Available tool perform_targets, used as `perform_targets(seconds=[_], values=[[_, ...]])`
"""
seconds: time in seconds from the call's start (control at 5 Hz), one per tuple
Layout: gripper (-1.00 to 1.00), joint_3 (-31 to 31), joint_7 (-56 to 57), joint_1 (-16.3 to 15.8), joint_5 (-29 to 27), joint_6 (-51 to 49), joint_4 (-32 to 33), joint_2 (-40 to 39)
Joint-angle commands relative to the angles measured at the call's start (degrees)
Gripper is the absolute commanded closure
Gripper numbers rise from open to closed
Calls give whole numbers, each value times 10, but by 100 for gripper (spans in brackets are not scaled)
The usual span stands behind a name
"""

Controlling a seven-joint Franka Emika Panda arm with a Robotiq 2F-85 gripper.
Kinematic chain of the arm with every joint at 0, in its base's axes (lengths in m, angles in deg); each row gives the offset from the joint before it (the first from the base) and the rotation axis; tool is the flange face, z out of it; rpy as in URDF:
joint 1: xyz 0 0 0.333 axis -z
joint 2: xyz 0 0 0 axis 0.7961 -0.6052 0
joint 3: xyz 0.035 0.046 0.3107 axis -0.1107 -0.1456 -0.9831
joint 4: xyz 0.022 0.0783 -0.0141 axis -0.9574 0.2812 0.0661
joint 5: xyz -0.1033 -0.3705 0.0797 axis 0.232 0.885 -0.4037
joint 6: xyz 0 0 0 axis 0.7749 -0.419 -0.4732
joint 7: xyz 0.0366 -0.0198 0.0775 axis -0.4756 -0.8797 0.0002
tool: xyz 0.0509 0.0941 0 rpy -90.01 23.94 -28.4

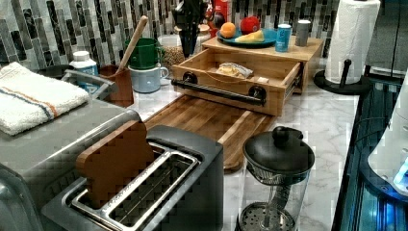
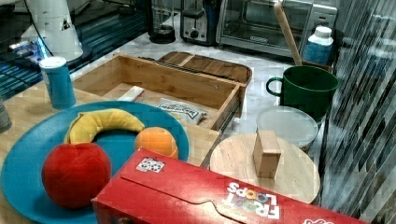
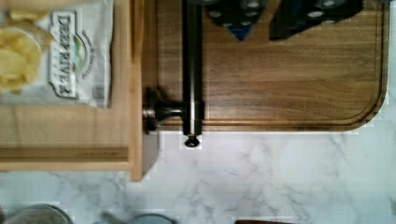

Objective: Close the drawer.

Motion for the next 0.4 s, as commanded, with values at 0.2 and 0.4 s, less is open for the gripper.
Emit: perform_targets(seconds=[0.2, 0.4], values=[[100, -29, 63, 11, -25, -15, -18, -105], [100, -24, 76, 11, -23, 7, -14, -120]])
